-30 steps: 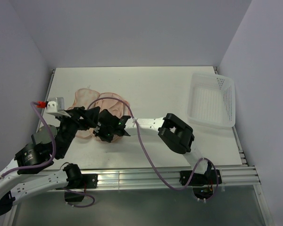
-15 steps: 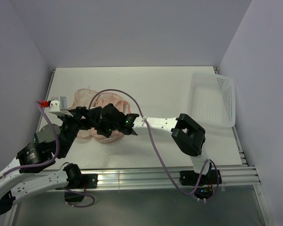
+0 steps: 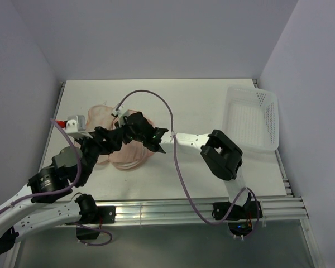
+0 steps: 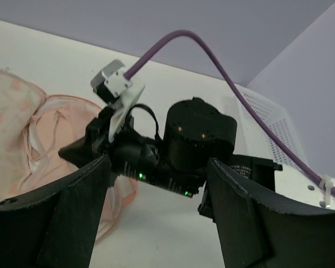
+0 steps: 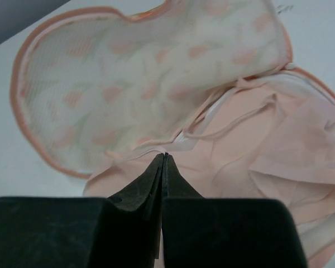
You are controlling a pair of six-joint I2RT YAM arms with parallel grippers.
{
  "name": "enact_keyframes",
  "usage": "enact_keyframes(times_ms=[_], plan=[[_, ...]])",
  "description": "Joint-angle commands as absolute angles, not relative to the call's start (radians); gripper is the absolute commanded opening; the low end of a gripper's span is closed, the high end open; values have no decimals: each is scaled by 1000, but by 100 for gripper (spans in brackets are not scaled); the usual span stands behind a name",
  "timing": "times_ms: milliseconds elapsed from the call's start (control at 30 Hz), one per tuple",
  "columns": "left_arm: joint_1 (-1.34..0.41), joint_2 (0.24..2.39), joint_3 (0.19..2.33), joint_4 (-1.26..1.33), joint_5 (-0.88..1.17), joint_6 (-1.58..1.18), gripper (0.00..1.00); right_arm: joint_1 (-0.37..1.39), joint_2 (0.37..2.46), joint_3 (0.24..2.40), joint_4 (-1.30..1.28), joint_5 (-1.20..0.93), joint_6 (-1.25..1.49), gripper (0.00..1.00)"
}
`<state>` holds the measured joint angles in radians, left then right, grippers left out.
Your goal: Place the bra in the laundry bag and zip it closed
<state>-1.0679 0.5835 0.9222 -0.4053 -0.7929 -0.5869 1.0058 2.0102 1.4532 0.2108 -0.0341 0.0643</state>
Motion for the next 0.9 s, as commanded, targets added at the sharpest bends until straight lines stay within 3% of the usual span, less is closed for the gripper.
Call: enact_keyframes(times_ms=[0,67,167,300,433,567,667,767,867], plan=[[-1065,603,879,-342,-833,-638,76,982,2087,1511,315,6,120,0],[-1065,610,864,-315,-841,-664,74,979,2118,1555,304,6,141,4],[-1065,635,841,-293,-860,-693,72,971,2134,1565,316,5,193,28],[-1063,687,833,-279,-949,-698,72,943,2041,1497,365,26,261,47],[-999,733,853,-220,-918,-663,70,911,1933,1354,437,54,357,48],[-786,834,894,-205,-658,-696,70,899,1839,1206,480,109,466,48],[-590,907,925,-265,-591,-739,71,894,1764,1079,523,138,526,47],[-465,847,885,-301,-503,-816,71,897,1678,980,540,140,548,46],[-410,743,835,-448,-587,-859,71,907,1592,913,516,158,566,46]])
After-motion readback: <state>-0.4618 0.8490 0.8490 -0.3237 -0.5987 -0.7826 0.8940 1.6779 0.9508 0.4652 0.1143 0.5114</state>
